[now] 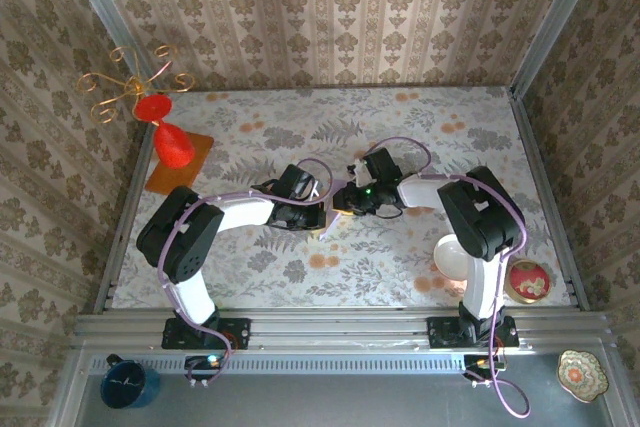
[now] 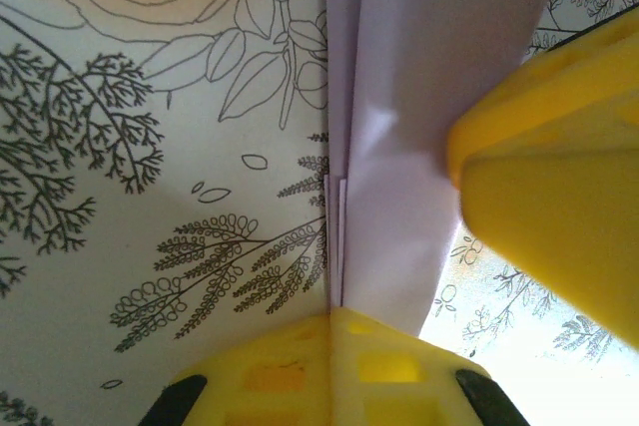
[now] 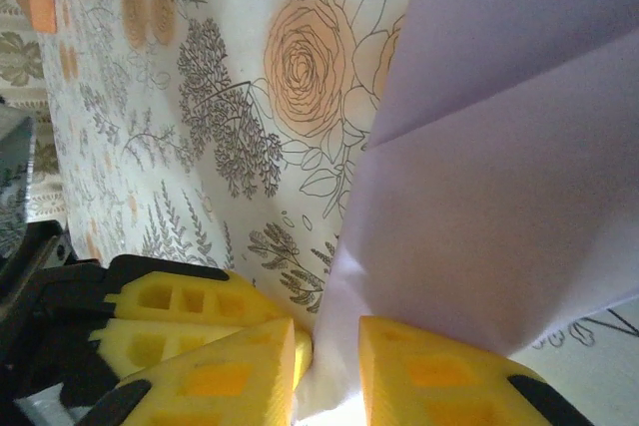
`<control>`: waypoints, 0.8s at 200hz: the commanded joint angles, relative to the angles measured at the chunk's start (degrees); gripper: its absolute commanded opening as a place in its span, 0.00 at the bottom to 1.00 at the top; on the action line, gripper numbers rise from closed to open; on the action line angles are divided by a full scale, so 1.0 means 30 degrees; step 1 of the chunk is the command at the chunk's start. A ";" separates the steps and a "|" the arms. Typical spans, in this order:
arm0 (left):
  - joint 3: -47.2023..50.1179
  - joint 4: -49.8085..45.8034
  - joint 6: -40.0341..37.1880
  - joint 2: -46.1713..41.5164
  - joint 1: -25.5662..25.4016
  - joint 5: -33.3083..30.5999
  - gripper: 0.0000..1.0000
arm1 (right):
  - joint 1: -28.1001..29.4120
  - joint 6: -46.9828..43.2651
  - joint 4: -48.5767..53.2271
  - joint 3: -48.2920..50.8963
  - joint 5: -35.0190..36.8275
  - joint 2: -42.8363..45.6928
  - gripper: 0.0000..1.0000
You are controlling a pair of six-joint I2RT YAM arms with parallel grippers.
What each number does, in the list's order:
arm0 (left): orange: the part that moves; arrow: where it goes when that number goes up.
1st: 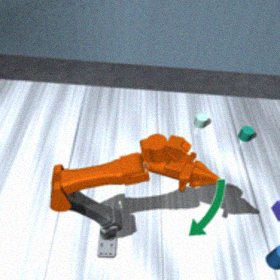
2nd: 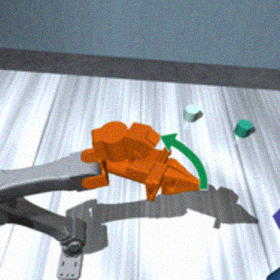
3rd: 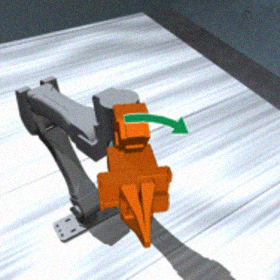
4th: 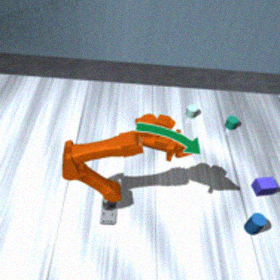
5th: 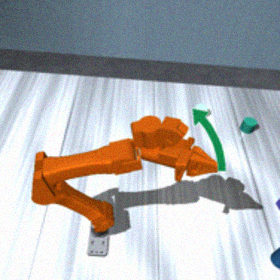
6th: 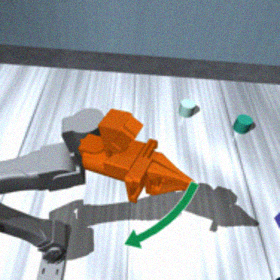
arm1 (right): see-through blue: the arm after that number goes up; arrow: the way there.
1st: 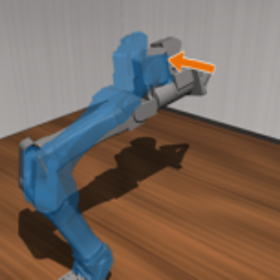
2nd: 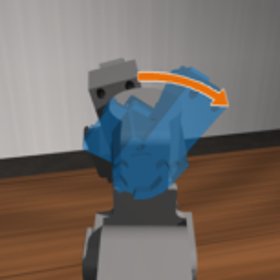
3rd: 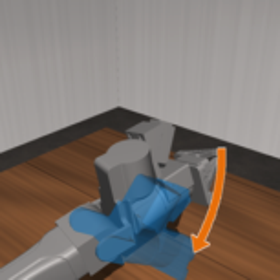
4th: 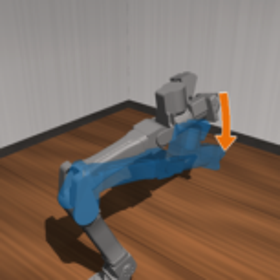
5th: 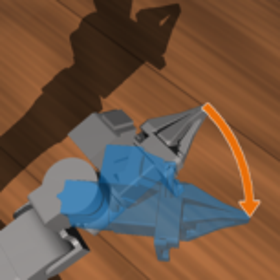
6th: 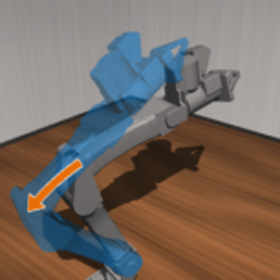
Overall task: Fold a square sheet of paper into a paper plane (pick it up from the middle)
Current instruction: Fold the wing for the fifth time at the center of the table.
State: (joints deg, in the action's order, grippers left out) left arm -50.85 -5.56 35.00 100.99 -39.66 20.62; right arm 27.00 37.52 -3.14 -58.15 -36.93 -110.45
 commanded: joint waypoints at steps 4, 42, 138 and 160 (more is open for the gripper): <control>0.0661 -0.0021 0.0402 0.1083 -0.0370 0.0362 0.08 | 0.0212 0.0063 -0.0029 -0.0564 -0.0556 -0.0648 0.23; 0.0661 0.0038 0.0432 0.1112 -0.0367 0.0450 0.07 | 0.0446 -0.0126 0.0564 -0.1012 -0.0394 -0.1220 0.19; 0.0647 -0.0421 0.0545 -0.0252 -0.0310 -0.0106 0.07 | 0.1077 -0.1803 0.6114 -0.2785 0.3724 -0.2056 0.14; 0.0749 -0.0635 0.0666 -0.1886 -0.0315 -0.0571 0.08 | 0.1121 -0.1988 0.6595 -0.2941 0.4074 -0.2087 0.14</control>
State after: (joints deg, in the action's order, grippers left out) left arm -50.06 -5.58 35.88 99.70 -39.79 20.08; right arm 29.98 33.78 8.91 -66.76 -29.82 -114.63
